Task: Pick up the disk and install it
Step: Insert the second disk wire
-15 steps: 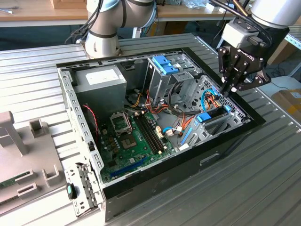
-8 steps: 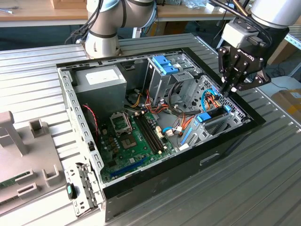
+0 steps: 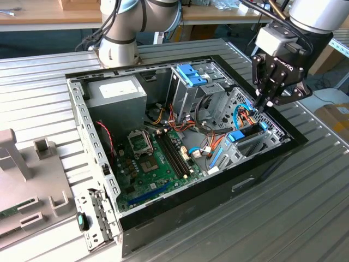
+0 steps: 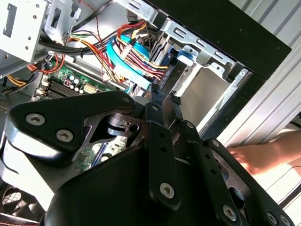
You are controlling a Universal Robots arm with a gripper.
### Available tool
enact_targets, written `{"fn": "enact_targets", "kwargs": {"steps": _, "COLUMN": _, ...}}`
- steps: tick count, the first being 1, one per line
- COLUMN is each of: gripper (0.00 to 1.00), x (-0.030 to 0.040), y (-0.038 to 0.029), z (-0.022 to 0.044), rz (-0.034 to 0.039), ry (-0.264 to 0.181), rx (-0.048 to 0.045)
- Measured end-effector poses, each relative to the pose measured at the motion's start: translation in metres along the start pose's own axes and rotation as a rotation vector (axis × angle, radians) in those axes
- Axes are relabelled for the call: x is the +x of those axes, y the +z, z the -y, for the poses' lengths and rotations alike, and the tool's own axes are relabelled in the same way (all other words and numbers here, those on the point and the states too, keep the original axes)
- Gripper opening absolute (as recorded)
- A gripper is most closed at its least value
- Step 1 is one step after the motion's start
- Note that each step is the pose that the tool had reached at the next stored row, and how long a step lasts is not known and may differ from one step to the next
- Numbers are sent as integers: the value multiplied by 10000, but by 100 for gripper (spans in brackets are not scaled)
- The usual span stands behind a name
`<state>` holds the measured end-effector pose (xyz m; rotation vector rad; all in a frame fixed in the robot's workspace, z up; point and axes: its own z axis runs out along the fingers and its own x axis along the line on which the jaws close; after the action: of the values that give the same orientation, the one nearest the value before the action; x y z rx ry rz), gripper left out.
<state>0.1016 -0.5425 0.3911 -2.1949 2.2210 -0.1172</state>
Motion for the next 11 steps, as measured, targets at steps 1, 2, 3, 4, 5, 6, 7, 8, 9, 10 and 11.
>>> {"fn": "enact_targets", "kwargs": {"steps": 1, "gripper": 24, "x": -10, "y": 5, "z": 0, "rz": 2, "ry": 0, "rx": 0}}
{"fn": "enact_targets", "kwargs": {"steps": 2, "gripper": 24, "x": -14, "y": 19, "z": -2, "rz": 2, "ry": 0, "rx": 0}}
{"fn": "enact_targets", "kwargs": {"steps": 3, "gripper": 24, "x": -16, "y": 23, "z": -2, "rz": 1, "ry": 0, "rx": 1}}
{"fn": "enact_targets", "kwargs": {"steps": 4, "gripper": 24, "x": -16, "y": 22, "z": -2, "rz": -1, "ry": 0, "rx": 0}}
{"fn": "enact_targets", "kwargs": {"steps": 5, "gripper": 24, "x": -16, "y": 22, "z": -2, "rz": -2, "ry": 0, "rx": 0}}
{"fn": "enact_targets", "kwargs": {"steps": 6, "gripper": 24, "x": -17, "y": 25, "z": -2, "rz": 0, "ry": -1, "rx": 0}}
{"fn": "enact_targets", "kwargs": {"steps": 7, "gripper": 24, "x": -17, "y": 28, "z": -2, "rz": -1, "ry": 0, "rx": 0}}
{"fn": "enact_targets", "kwargs": {"steps": 8, "gripper": 24, "x": -17, "y": 28, "z": -2, "rz": 0, "ry": 0, "rx": 0}}
{"fn": "enact_targets", "kwargs": {"steps": 9, "gripper": 24, "x": -18, "y": 29, "z": -2, "rz": -1, "ry": 0, "rx": 0}}
{"fn": "enact_targets", "kwargs": {"steps": 10, "gripper": 24, "x": -18, "y": 31, "z": -2, "rz": 0, "ry": 0, "rx": 0}}
{"fn": "enact_targets", "kwargs": {"steps": 11, "gripper": 24, "x": -18, "y": 32, "z": -2, "rz": 0, "ry": -1, "rx": 0}}
